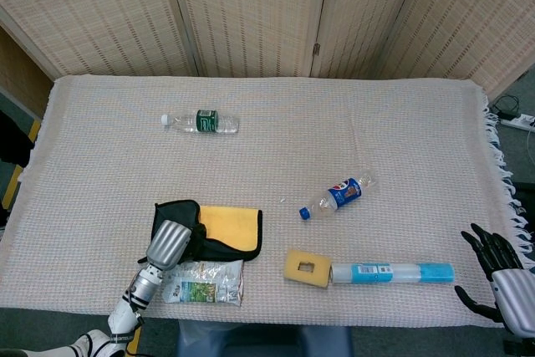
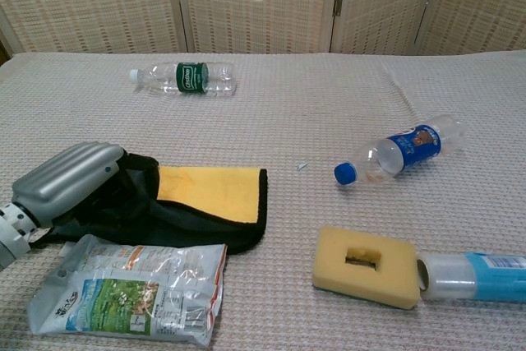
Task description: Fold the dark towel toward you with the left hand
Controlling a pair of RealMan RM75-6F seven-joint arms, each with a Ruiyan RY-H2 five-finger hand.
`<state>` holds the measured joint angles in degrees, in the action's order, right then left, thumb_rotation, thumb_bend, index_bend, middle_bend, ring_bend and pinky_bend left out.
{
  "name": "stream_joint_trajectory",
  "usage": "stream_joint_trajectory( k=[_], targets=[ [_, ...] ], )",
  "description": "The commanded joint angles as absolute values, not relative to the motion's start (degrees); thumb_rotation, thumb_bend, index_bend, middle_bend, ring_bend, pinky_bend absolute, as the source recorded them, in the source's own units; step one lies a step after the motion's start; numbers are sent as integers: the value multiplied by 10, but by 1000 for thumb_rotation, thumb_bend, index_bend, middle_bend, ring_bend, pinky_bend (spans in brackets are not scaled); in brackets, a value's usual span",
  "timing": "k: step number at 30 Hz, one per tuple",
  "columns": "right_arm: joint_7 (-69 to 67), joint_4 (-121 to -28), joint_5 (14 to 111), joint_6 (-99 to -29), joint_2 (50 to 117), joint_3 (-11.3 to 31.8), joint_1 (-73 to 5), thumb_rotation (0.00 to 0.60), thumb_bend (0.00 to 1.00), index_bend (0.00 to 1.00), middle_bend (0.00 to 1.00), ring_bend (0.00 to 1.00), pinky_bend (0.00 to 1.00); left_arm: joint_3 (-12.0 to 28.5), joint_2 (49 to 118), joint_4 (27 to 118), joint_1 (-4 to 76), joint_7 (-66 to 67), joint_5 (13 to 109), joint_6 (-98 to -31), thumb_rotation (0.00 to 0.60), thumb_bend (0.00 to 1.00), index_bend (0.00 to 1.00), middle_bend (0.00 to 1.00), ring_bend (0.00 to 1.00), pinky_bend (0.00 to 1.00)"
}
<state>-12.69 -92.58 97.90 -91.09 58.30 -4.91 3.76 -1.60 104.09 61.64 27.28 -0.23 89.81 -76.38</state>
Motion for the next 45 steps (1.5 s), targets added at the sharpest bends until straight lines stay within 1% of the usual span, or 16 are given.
stream_joint_trajectory(
  k=[1,10,13,15,21,25,28,31,36,42,45],
  targets=[
    [-127,-926,980,-912,583,-49,38,600,347,0,0,0,0,-16,1041,617,271,-1,901,-765,600,492,627,1000,1000,1000],
    [-125,-926,981,-912,583,-51,37,600,347,0,0,0,0,-17,1040,621,264,5,911,-768,600,492,627,1000,1000,1000],
    [-125,-926,982,-914,583,-52,38,600,348,0,0,0,0,-16,1040,622,263,8,910,-764,600,491,609,1000,1000,1000],
    [-125,-926,982,-915,584,-52,38,600,348,0,0,0,0,-17,1038,624,262,9,911,-762,600,490,579,1000,1000,1000],
    [-126,-926,984,-922,583,-51,40,600,346,0,0,0,0,-20,1031,635,258,9,916,-761,600,484,391,1000,1000,1000],
    [-127,-925,984,-925,583,-51,41,600,348,0,0,0,0,-18,1021,651,258,4,916,-759,600,483,322,1000,1000,1000],
    [-127,-925,984,-924,583,-52,41,600,347,0,0,0,0,-7,1012,663,260,5,913,-760,600,482,328,1000,1000,1000],
    [-128,-925,984,-925,583,-51,41,600,347,0,0,0,0,13,999,673,268,9,903,-757,600,483,364,1000,1000,1000],
    [-129,-924,980,-920,583,-50,39,600,348,0,0,0,0,49,974,695,286,16,859,-714,600,485,373,1000,1000,1000],
    [-129,-925,976,-918,583,-48,38,600,348,0,0,0,0,90,954,691,318,44,774,-614,600,485,343,1000,1000,1000],
    [-130,-925,972,-914,583,-47,36,600,348,0,0,0,0,102,947,694,327,49,747,-587,600,485,341,1000,1000,1000]
  ],
)
